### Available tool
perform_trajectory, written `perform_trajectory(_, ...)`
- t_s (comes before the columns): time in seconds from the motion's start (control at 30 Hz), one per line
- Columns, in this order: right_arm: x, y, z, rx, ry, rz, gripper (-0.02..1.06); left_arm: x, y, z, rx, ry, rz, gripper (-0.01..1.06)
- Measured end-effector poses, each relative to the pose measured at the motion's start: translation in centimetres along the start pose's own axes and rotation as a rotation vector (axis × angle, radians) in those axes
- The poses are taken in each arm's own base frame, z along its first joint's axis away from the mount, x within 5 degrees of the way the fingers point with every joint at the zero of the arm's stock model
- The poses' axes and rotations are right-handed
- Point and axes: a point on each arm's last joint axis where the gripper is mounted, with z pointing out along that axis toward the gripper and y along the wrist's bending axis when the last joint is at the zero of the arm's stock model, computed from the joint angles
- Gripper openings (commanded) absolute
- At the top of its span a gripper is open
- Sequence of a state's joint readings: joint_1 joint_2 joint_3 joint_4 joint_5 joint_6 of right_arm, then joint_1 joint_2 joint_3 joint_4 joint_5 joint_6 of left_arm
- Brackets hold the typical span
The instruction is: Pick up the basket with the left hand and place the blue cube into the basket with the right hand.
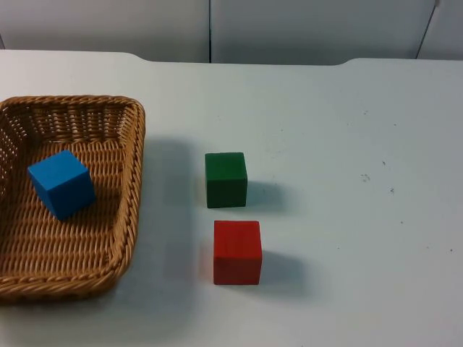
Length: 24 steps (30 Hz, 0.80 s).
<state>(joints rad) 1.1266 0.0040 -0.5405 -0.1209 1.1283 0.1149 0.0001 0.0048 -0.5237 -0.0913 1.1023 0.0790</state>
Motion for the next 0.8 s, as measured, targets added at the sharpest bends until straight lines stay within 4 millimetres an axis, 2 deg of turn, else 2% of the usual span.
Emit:
perform_trajectory(0.73, 0.11, 0.01, 0.56, 0.004, -0.012, -0.016, 0.76, -0.04, 0.01, 0.02, -0.001, -0.005, 0.079, 0.84)
perform_trajectory(0.8, 0.11, 0.03, 0.56, 0.002, -0.012, -0.018, 0.76, -0.01, -0.01, 0.05, 0.002, -0.004, 0.077, 0.89)
